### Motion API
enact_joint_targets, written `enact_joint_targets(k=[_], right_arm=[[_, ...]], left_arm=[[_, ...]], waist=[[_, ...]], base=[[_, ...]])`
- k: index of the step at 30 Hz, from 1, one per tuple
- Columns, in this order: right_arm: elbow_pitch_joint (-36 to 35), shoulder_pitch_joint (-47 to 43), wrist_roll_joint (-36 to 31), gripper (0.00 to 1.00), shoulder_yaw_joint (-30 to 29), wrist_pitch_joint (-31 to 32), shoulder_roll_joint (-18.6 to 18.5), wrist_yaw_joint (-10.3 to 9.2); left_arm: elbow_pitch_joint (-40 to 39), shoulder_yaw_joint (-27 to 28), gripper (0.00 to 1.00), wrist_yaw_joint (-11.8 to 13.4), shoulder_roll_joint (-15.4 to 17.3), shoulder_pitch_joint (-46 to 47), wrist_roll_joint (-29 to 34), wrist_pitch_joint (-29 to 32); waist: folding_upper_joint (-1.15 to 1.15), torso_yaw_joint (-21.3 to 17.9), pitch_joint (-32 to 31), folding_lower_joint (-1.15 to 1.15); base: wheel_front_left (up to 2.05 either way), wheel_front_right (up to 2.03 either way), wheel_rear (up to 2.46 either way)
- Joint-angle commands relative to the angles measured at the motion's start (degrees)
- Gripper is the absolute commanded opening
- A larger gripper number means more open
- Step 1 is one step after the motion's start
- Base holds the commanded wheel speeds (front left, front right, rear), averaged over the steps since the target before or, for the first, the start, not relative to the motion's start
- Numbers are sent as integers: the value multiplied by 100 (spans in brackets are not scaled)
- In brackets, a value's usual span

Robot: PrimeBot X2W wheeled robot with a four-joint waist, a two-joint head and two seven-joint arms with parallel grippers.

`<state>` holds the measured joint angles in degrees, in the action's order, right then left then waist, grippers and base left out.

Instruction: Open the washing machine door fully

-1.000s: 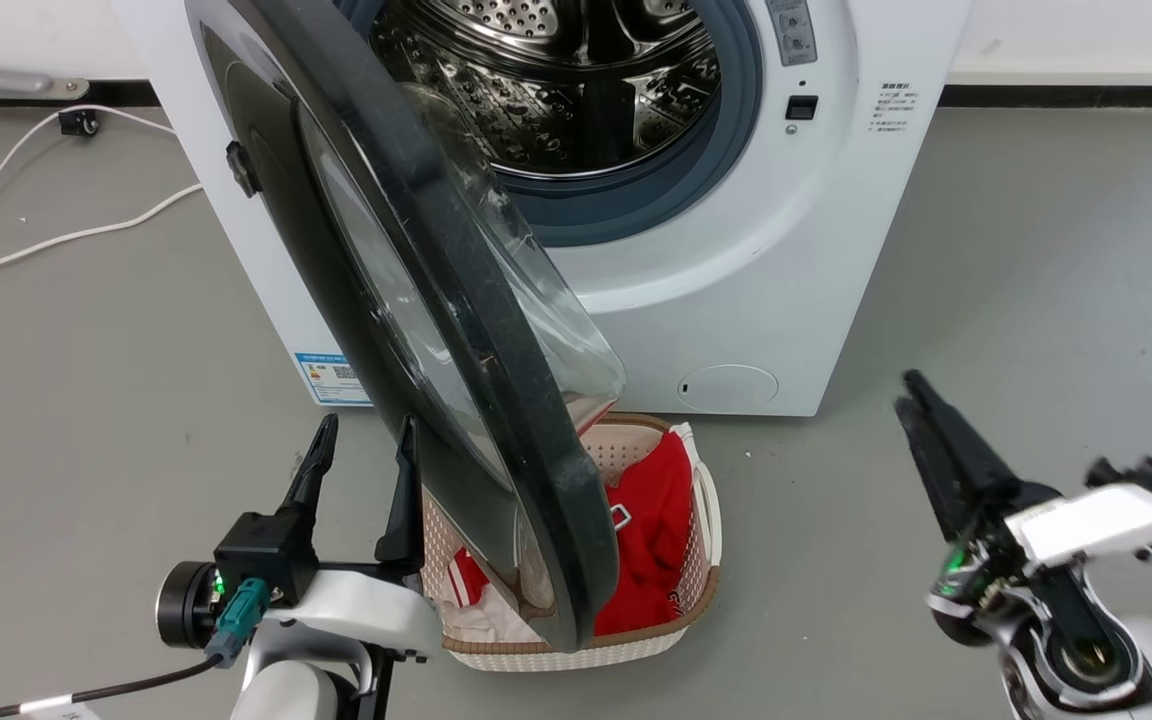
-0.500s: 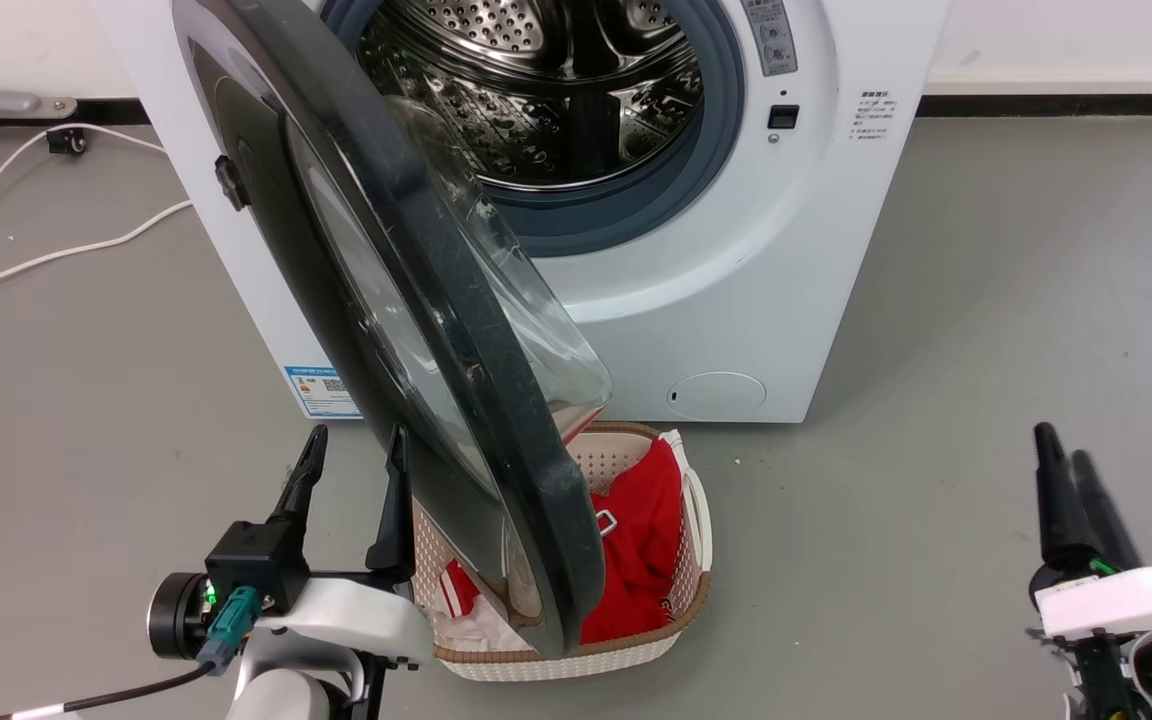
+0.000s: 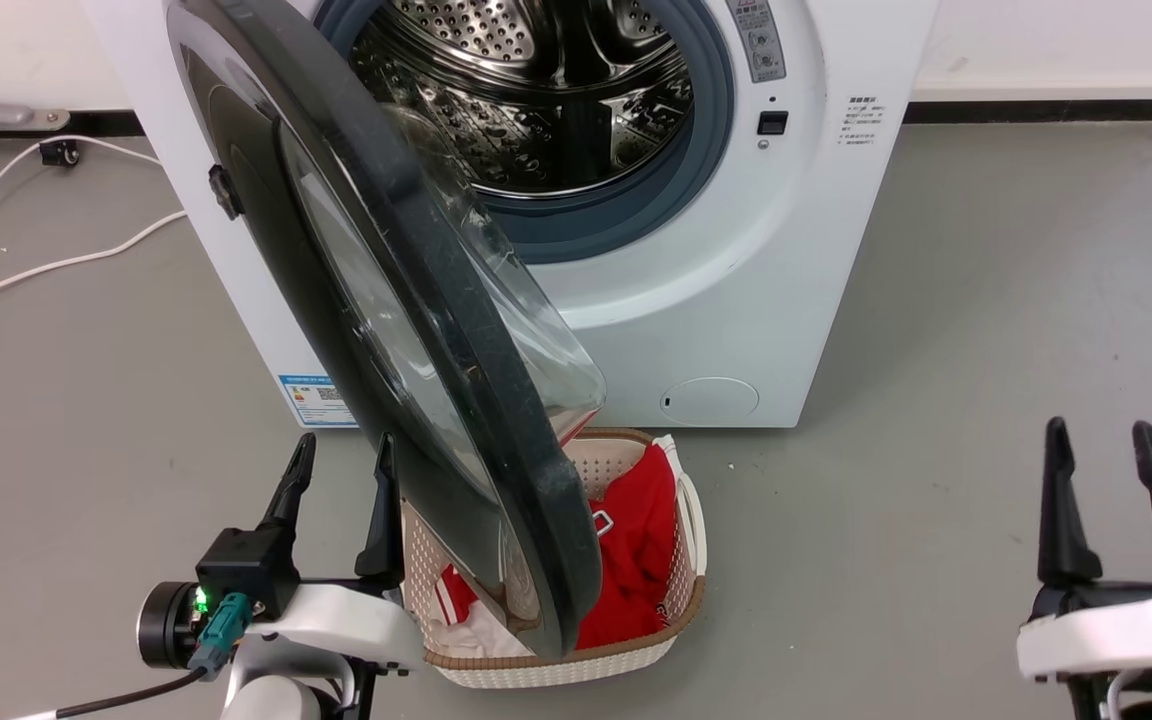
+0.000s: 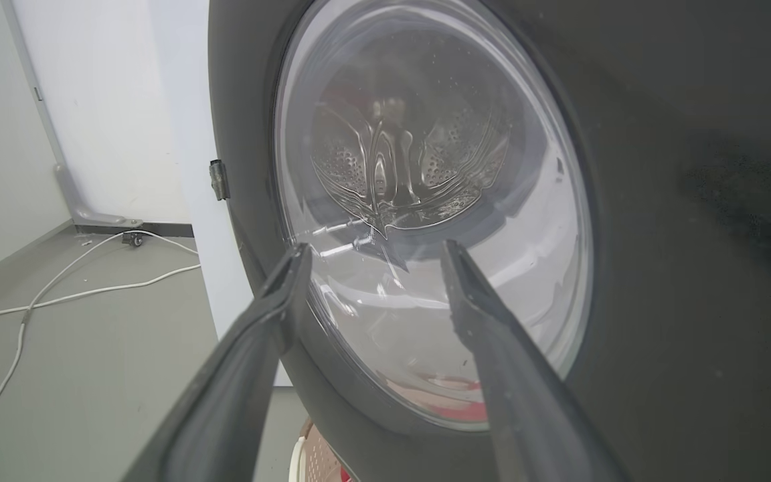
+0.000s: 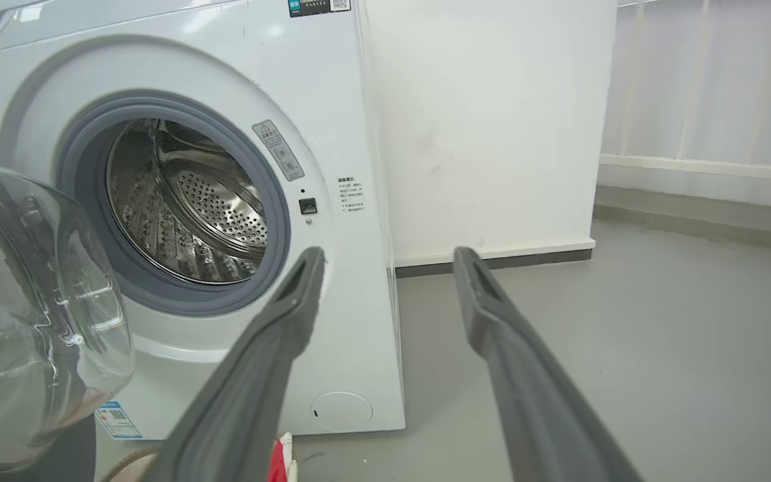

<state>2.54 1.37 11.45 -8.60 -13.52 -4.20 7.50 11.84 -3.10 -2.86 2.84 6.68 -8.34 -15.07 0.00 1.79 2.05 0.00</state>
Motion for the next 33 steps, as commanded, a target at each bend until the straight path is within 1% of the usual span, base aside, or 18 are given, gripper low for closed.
enact_joint_targets(k=[1, 5, 8, 16, 32, 33], right_arm=[[-246, -212, -334, 100, 37, 75, 61, -2], [-650, -483, -822, 100, 196, 223, 127, -2], [-797, -650, -943, 100, 356, 313, 139, -2], [-873, -864, -750, 100, 561, 393, 141, -2], [-800, -800, -601, 100, 535, 404, 143, -2], [-793, -796, -590, 100, 537, 402, 143, -2]], left_arm=[[17, 36, 100, -8, 7, -49, 21, -15], [34, 70, 100, -34, 8, -44, 58, -15], [47, 91, 100, -56, 8, -40, 71, -15], [73, 101, 100, -87, 8, -55, 120, -15], [80, 82, 100, -122, 8, -61, 156, -15], [82, 82, 85, -129, 8, -57, 156, -15]], waist=[[0, -8, -7, 0], [0, -20, -6, 0], [0, -33, -11, 0], [0, -34, -59, 0], [0, -18, -35, 0], [0, -19, -34, 0]], base=[[0, 0, 0], [0, 0, 0], [0, 0, 0], [0, 0, 0], [0, 0, 0], [0, 0, 0]])
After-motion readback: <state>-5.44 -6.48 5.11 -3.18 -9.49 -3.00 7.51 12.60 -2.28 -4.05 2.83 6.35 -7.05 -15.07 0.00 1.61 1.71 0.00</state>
